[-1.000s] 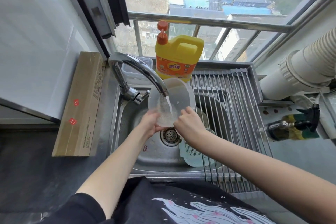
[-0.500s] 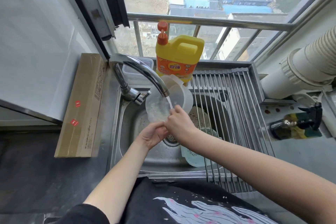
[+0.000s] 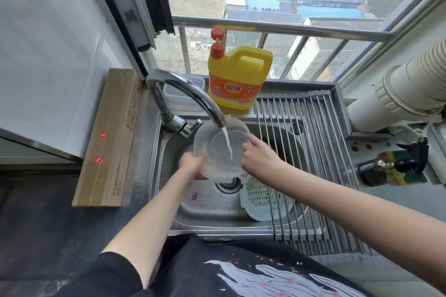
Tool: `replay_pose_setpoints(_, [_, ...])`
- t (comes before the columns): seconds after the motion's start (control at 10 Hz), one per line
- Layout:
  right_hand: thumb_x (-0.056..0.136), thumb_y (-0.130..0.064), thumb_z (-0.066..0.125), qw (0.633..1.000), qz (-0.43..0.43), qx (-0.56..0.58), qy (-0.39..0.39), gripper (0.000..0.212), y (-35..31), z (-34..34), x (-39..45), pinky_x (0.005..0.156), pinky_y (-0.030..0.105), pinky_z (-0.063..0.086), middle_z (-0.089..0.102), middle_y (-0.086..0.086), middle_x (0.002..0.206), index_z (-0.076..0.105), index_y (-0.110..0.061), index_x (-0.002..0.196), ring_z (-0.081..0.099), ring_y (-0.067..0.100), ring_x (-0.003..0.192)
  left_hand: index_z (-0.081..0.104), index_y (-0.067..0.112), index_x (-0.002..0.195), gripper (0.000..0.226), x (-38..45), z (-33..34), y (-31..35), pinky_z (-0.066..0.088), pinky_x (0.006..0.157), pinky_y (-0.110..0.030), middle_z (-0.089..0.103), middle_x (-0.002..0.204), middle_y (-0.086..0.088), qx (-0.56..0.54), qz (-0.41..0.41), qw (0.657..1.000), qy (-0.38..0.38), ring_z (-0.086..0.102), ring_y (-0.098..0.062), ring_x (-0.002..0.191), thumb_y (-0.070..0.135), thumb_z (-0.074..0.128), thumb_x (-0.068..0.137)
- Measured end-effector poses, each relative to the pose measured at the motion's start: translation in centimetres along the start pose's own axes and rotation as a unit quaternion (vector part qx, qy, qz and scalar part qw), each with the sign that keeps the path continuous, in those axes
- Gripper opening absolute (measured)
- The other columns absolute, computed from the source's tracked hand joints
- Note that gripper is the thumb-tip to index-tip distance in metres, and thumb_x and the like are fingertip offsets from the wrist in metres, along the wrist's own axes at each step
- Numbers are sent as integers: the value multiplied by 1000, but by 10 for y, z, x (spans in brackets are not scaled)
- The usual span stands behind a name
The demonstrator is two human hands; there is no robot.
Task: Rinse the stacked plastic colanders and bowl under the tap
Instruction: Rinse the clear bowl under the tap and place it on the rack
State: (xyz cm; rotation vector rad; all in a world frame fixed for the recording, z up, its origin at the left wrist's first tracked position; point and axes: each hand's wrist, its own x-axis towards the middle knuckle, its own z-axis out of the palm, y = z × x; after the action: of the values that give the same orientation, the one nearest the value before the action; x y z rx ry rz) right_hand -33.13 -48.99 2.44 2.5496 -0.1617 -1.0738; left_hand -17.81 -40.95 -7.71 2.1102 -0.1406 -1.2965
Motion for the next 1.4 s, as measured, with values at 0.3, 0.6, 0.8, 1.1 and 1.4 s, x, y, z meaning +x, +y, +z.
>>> replay_pose_setpoints(0.3, [100, -26, 43, 993, 50, 100, -36, 30, -41, -23, 27, 104, 44, 30, 63, 1, 125, 58, -15, 124, 54, 22, 121, 59, 8, 83, 16, -47, 34, -15, 54, 47, -22, 61, 59, -2, -220, -66, 946, -229, 60, -9, 45, 1, 47, 93])
replay_pose_setpoints(0.6, [90, -13, 54, 991, -52, 47, 118, 18, -14, -14, 9, 77, 30, 34, 67, -2, 102, 69, -15, 101, 54, 21, 100, 50, 4, 125, 41, -16, -2, -13, 60, 59, -37, 66, 108, -18, -352, -106, 902, -225, 67, -31, 85, 22, 43, 89])
replay_pose_setpoints(0.8, [89, -11, 57, 996, -35, 42, 72, 20, -7, -2, 1, 89, 34, 37, 64, 0, 112, 68, -13, 106, 53, 23, 107, 56, 1, 115, 29, -9, 8, -8, 56, 43, -28, 64, 101, -17, -133, -9, 990, -43, 62, -23, 67, 10, 64, 88])
replay_pose_setpoints(1.1, [96, -19, 48, 988, 50, 112, -96, 32, -40, -14, 37, 85, 40, 47, 59, 7, 128, 55, -10, 126, 57, 29, 115, 51, -3, 96, 9, -28, 15, -20, 56, 43, -25, 60, 85, -24, -198, -138, 959, -149, 67, -26, 45, -8, 53, 88])
replay_pose_setpoints(1.4, [87, -17, 61, 991, -36, 23, 129, 13, -25, -11, 21, 90, 34, 38, 72, -3, 89, 72, -19, 91, 61, 20, 93, 50, 9, 102, 12, -14, -14, -21, 51, 35, -28, 63, 76, -11, -201, -145, 958, -146, 65, -22, 52, 1, 44, 95])
